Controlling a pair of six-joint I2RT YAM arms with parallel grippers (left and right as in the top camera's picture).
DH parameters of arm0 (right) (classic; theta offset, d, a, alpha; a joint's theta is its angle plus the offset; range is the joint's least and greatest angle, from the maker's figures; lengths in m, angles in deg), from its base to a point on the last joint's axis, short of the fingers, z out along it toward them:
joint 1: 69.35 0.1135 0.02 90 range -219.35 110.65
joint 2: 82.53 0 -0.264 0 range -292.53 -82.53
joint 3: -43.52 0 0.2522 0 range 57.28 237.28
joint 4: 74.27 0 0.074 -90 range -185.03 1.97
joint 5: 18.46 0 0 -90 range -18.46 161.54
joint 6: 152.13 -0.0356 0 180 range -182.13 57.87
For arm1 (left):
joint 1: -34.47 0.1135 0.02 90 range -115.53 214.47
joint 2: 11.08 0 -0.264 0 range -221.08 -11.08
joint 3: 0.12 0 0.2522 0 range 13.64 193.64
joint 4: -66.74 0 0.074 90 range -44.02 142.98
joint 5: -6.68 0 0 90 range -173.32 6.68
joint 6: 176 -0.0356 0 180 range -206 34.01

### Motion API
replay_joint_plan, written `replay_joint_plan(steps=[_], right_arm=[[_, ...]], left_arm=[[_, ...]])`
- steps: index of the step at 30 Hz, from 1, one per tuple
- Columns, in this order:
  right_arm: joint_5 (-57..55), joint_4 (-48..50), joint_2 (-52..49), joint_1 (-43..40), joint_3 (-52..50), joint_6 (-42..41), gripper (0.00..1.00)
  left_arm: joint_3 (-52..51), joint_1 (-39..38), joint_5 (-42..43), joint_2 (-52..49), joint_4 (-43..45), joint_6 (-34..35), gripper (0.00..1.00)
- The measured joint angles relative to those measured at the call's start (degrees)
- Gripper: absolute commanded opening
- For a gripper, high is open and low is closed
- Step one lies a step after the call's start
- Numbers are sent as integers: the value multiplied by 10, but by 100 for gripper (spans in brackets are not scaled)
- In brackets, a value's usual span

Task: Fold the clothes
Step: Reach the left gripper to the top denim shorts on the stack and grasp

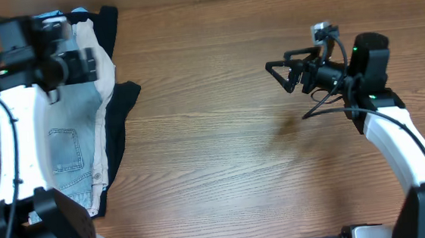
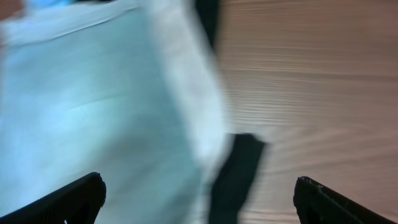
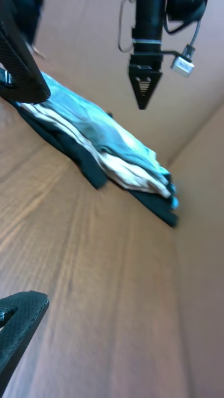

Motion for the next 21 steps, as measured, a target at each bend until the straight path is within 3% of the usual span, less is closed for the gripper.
replay_joint_plan(steps=[5, 9, 12, 17, 21], right_arm=[[26, -1, -43, 0, 0, -4, 100], [29, -5, -45, 4, 0, -5, 100], [30, -9, -45, 7, 0, -4, 100], [27, -19, -45, 7, 0, -4, 100], [13, -36, -45, 7, 0, -4, 99]], left_arm=[[3, 118, -11, -25, 12, -3, 100], [6, 202, 7, -49, 16, -45, 99], [7, 236, 27, -76, 18, -96, 93], [7, 272, 53, -138, 18, -148, 71], [7, 288, 61, -173, 22, -163, 68]])
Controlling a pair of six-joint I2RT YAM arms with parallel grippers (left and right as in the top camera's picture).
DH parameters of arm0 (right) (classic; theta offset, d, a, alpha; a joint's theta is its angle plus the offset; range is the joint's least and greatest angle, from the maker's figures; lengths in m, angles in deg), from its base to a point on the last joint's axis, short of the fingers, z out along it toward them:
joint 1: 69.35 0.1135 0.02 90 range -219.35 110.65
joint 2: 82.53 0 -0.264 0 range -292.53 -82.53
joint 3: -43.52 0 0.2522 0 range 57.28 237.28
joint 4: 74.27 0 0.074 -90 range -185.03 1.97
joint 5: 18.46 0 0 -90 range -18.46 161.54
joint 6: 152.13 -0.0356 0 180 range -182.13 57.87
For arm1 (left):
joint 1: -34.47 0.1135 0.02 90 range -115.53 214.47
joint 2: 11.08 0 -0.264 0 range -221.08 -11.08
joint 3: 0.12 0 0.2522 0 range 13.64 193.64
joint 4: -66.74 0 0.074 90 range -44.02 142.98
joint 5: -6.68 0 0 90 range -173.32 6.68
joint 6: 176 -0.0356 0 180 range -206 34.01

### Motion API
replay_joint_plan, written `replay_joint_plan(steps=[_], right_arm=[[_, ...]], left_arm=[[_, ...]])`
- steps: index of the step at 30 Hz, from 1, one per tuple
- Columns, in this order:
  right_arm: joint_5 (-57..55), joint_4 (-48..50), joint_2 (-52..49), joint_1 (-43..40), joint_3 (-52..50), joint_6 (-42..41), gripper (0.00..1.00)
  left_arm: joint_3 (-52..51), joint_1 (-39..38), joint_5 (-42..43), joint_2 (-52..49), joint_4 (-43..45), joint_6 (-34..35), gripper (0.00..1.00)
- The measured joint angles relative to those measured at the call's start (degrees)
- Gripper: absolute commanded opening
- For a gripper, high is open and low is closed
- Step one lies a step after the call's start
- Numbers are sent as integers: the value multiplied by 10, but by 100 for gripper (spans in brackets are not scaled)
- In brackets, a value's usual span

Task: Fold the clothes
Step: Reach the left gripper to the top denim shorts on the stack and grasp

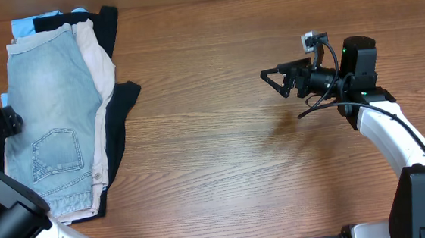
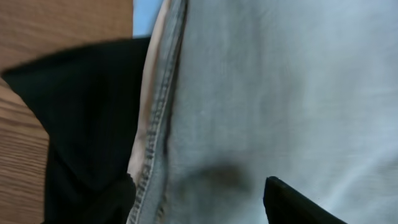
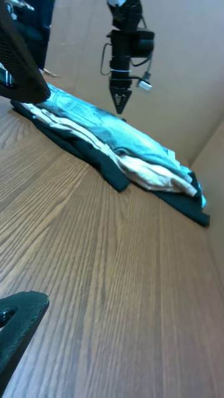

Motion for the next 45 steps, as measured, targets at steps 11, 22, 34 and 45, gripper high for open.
replay_joint_plan(steps=[11, 22, 34, 45], right_arm=[[-20, -7, 0, 0, 0, -2, 95], [-24, -19, 0, 0, 0, -2, 96], [-40, -47, 0, 0, 0, -2, 96], [-42, -47, 0, 0, 0, -2, 96]], left_arm=[[0, 3, 32, -24, 23, -4, 52], [0, 3, 53, -25, 26, -4, 47], [0, 3, 59, -41, 37, -1, 11], [0, 3, 42, -41, 37, 2, 55]])
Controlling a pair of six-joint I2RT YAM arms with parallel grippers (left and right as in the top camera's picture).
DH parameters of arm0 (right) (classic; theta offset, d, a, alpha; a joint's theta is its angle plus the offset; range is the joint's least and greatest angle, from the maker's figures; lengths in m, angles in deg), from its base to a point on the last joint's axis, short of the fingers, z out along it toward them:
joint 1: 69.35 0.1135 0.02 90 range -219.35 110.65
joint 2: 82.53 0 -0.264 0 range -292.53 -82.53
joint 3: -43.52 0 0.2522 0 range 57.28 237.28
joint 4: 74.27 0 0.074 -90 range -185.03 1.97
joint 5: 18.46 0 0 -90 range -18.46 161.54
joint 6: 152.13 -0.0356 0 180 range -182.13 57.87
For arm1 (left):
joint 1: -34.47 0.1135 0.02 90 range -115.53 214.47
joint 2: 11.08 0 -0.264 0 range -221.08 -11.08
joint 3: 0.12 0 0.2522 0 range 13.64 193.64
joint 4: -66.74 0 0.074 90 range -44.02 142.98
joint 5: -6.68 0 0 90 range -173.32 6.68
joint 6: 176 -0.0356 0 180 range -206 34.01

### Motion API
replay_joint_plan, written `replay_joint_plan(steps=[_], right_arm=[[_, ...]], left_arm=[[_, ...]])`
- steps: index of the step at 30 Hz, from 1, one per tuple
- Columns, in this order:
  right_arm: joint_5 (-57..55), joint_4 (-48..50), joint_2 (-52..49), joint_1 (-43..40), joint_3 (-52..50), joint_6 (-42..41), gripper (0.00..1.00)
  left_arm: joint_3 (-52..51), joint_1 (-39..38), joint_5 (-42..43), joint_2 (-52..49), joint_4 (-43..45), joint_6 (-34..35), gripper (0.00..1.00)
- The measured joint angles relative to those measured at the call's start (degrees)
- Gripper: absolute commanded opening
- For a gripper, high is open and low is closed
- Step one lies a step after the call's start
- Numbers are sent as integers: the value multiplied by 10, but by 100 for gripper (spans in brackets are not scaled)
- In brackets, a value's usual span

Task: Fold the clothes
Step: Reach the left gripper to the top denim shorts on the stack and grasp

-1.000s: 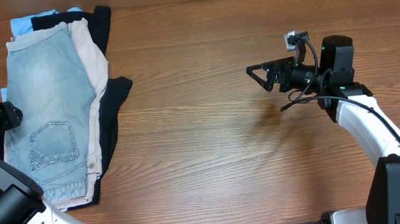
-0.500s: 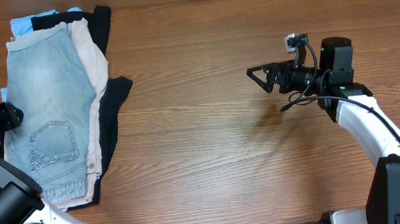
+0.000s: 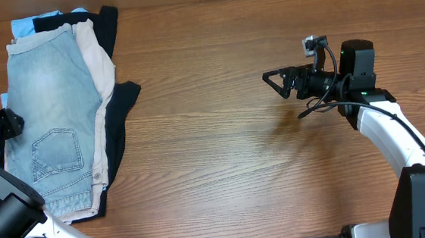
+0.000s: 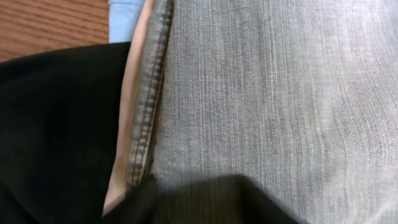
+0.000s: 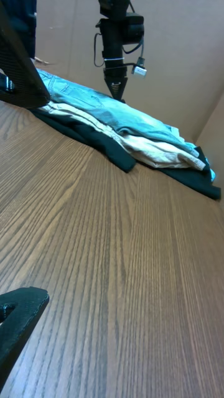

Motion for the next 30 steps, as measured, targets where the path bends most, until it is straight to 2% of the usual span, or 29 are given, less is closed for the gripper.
replay_joint_plan(steps=[7, 11, 14, 18, 20, 21, 24, 25, 26, 30], right_arm=[[-7, 0, 0, 0, 0, 0, 96], [-7, 0, 0, 0, 0, 0, 96], [-7, 0, 0, 0, 0, 0, 96], [-7, 0, 0, 0, 0, 0, 96], [-7, 0, 0, 0, 0, 0, 95], [-7, 0, 0, 0, 0, 0, 94], [-7, 0, 0, 0, 0, 0, 91], [-7, 1, 0, 0, 0, -2, 84], [-7, 1, 0, 0, 0, -2, 81], [-8, 5, 0, -5, 0, -28, 75]], left_arm=[[0, 0, -7, 0, 2, 0, 56], [0, 0, -7, 0, 2, 0, 52], [0, 0, -7, -1, 2, 0, 43], [0, 0, -7, -3, 1, -1, 22], [0, 0, -9, -4, 0, 1, 7], [0, 0, -9, -5, -1, 3, 4], [0, 0, -9, -7, -2, 26, 4], [0, 0, -9, -7, -2, 41, 4], [0, 0, -9, -7, -2, 53, 4], [20, 0, 30, -7, -33, 109, 4]])
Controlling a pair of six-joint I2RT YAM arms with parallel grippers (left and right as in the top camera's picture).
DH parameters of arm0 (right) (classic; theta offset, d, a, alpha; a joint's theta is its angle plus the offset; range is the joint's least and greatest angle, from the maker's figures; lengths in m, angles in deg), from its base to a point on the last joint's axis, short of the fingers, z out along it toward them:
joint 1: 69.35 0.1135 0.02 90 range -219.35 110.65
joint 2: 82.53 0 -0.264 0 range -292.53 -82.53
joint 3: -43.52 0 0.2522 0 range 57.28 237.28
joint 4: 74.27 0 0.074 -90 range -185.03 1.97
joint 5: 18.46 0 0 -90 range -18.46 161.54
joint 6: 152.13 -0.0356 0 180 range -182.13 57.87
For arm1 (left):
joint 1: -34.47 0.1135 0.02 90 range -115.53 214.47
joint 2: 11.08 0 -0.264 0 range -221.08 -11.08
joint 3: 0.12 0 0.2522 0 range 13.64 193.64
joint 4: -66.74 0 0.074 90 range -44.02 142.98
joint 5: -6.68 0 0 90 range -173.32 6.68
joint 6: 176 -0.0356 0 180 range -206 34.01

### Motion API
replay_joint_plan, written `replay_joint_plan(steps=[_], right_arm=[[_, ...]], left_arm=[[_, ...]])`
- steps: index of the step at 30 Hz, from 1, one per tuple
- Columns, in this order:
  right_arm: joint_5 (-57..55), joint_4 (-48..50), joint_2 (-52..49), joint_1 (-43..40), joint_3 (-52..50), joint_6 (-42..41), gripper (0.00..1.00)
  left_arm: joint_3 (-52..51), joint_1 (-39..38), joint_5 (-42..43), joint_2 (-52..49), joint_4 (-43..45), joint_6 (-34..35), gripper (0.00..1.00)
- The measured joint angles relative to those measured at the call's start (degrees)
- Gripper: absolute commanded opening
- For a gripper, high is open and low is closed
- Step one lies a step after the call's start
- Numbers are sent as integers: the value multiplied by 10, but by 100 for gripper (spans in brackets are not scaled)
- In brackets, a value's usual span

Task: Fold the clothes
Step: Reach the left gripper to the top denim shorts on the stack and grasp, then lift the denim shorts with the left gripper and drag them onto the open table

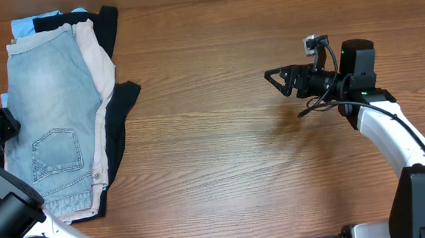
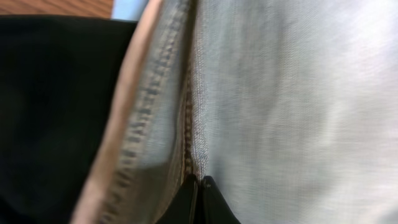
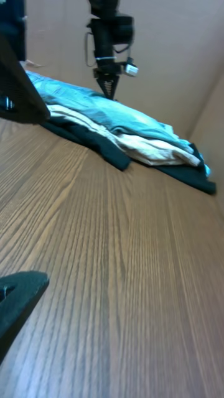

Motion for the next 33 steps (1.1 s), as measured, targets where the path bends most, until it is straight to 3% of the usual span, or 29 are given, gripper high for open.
replay_joint_plan(steps=[7, 14, 17, 22, 23, 25, 26, 27, 30, 33], right_arm=[[-6, -43, 56, -68, 0, -45, 71], [-60, -160, 183, -134, 1, -57, 73], [-82, -188, 235, -161, 1, -58, 75], [-96, -217, 290, -192, 2, -60, 79], [-97, -223, 298, -196, 2, -60, 80], [-100, -235, 309, -200, 2, -60, 81], [-101, -238, 311, -202, 2, -60, 82], [-101, -242, 313, -202, 2, -60, 83], [-103, -246, 315, -210, 2, -60, 85], [-104, -247, 315, -218, 2, -59, 86]], left_arm=[[56, -57, 141, 27, -73, 71, 4], [64, -290, 172, 87, -87, 86, 4], [64, -405, 170, 90, -50, 103, 4], [65, -573, 144, 80, 112, 141, 5], [65, -608, 137, 72, 146, 150, 10], [67, -685, 124, 50, 205, 164, 37], [68, -713, 120, 40, 225, 170, 59], [69, -745, 114, 27, 243, 173, 100], [69, -832, 81, -12, 269, 175, 100], [69, -873, 40, -36, 264, 180, 100]])
